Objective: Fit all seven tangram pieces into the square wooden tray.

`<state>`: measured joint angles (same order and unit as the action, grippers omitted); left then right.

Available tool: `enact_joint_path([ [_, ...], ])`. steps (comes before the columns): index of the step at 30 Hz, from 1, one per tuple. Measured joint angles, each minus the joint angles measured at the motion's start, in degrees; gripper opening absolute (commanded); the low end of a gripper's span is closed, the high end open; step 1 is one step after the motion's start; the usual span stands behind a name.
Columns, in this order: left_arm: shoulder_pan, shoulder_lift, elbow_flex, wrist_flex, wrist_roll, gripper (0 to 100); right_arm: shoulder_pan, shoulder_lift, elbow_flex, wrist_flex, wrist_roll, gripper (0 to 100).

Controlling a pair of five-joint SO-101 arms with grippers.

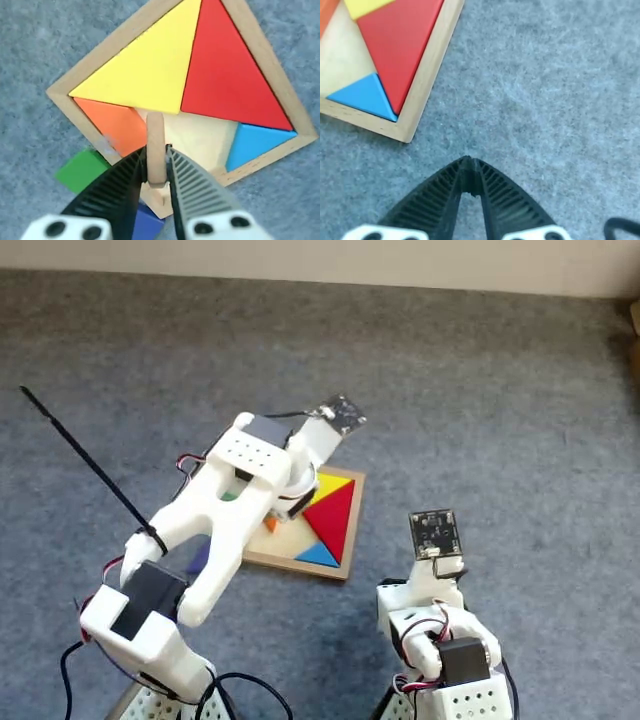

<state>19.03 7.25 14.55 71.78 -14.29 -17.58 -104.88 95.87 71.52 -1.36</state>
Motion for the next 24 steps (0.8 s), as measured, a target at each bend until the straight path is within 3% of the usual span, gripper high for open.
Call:
enact_joint_path([
  [13, -4.84, 0.00, 5.27, -6.59, 6.33, 0, 0.00, 0.00, 0.00, 0.00, 0.00, 1.0],
  [19, -4.57, 0.00, 5.27, -6.59, 6.33, 10, 0.00, 0.00, 0.00, 0.00, 0.00, 1.0],
  [24, -4.66, -0.18, 5.27, -6.59, 8.09, 11, 0.00, 0.00, 0.00, 0.00, 0.00, 1.0],
])
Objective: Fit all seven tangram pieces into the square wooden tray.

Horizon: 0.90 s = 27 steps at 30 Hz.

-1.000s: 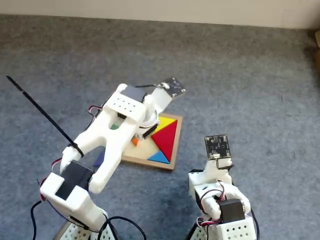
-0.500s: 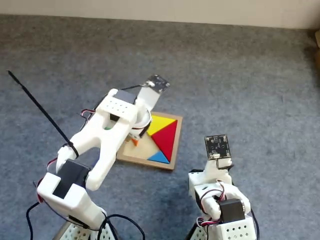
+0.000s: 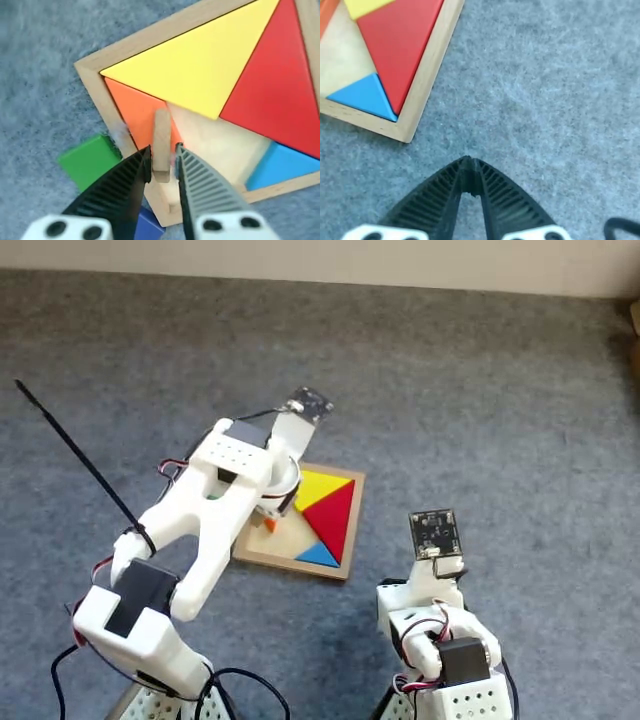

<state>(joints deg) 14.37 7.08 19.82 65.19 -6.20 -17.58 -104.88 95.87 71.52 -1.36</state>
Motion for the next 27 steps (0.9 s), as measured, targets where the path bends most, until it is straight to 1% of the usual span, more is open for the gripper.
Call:
enact_joint_path([
  [13, 0.09, -0.53, 0.00, 0.00, 0.26, 11, 0.00, 0.00, 0.00, 0.00, 0.00, 1.0],
  [20, 4.31, -0.53, 0.00, 0.00, 0.44, 11, 0.00, 0.00, 0.00, 0.00, 0.00, 1.0],
  [27, 4.66, -0.53, 0.00, 0.00, 0.79, 11, 0.00, 0.00, 0.00, 0.00, 0.00, 1.0],
])
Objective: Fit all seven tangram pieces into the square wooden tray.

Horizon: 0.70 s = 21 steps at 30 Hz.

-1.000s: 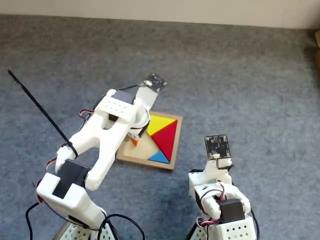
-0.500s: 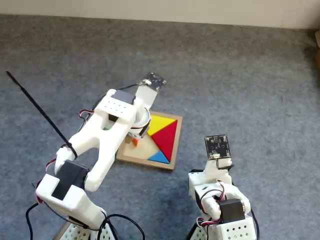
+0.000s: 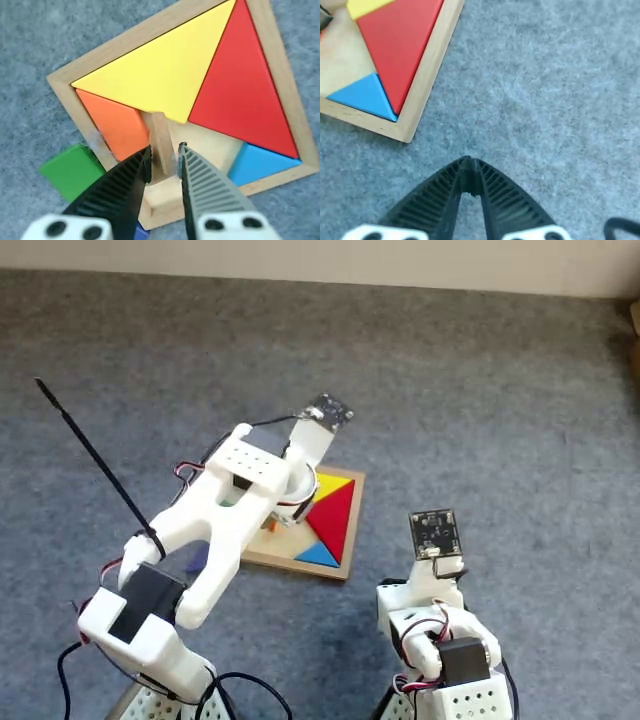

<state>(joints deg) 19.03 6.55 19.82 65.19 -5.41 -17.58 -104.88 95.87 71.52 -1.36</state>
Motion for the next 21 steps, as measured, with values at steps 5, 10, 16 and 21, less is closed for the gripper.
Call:
enact_joint_path([
  [5, 0.35, 0.00, 0.00, 0.00, 0.00, 11, 0.00, 0.00, 0.00, 0.00, 0.00, 1.0],
  [10, 3.52, 0.00, 0.00, 0.00, 0.00, 11, 0.00, 0.00, 0.00, 0.00, 0.00, 1.0],
  [16, 4.92, 0.00, 0.00, 0.00, 0.00, 14, 0.00, 0.00, 0.00, 0.00, 0.00, 1.0],
  [21, 4.75, 0.00, -0.53, 0.00, 0.35, 21, 0.00, 0.00, 0.00, 0.00, 0.00, 1.0],
])
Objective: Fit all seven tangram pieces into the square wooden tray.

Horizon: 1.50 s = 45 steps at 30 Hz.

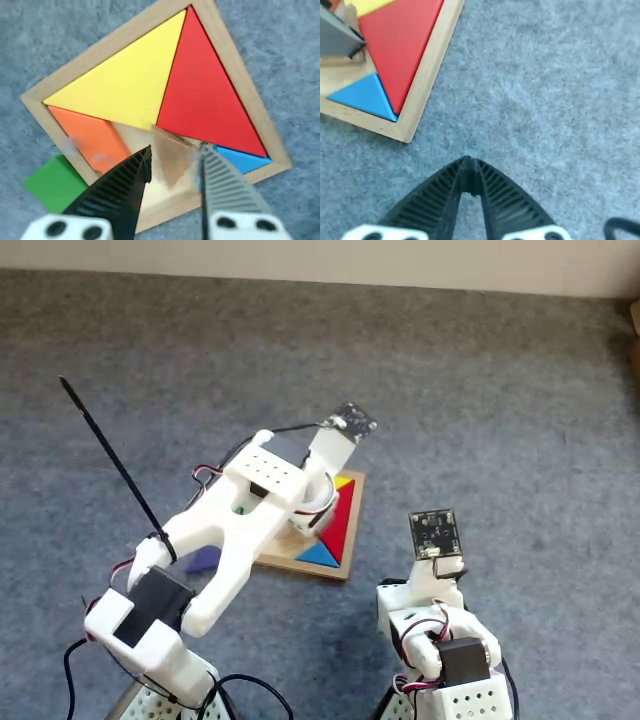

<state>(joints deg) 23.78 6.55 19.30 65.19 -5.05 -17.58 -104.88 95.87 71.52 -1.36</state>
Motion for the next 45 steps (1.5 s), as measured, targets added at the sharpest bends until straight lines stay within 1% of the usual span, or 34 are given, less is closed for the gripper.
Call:
enact_joint_path([
  [5, 0.18, 0.00, 0.00, 0.00, 3.34, 21, 0.00, 0.00, 0.00, 0.00, 0.00, 1.0],
  [9, -0.09, 0.00, 0.00, 0.00, 3.69, 21, 0.00, 0.00, 0.00, 0.00, 0.00, 1.0],
  [15, -4.22, 0.00, 0.00, 0.00, 3.78, 21, 0.00, 0.00, 0.00, 0.00, 0.00, 1.0],
  [19, -4.75, 0.00, 0.00, 0.00, 3.78, 21, 0.00, 0.00, 0.00, 0.00, 0.00, 1.0],
  [22, -4.75, 0.00, 0.00, 0.00, 2.64, 21, 0.00, 0.00, 0.00, 0.00, 0.00, 1.0],
  [34, -5.54, -0.09, 1.76, 0.00, 2.29, 21, 0.00, 0.00, 0.00, 0.00, 0.00, 1.0],
  [39, -5.27, 0.00, 2.73, 0.00, -0.53, 21, 0.00, 0.00, 0.00, 0.00, 0.00, 1.0],
  [43, -5.54, -0.09, 2.73, 0.00, -0.97, 21, 0.00, 0.00, 0.00, 0.00, 0.00, 1.0],
  [45, -6.77, -0.09, 2.73, 0.00, -1.05, 21, 0.00, 0.00, 0.00, 0.00, 0.00, 1.0],
])
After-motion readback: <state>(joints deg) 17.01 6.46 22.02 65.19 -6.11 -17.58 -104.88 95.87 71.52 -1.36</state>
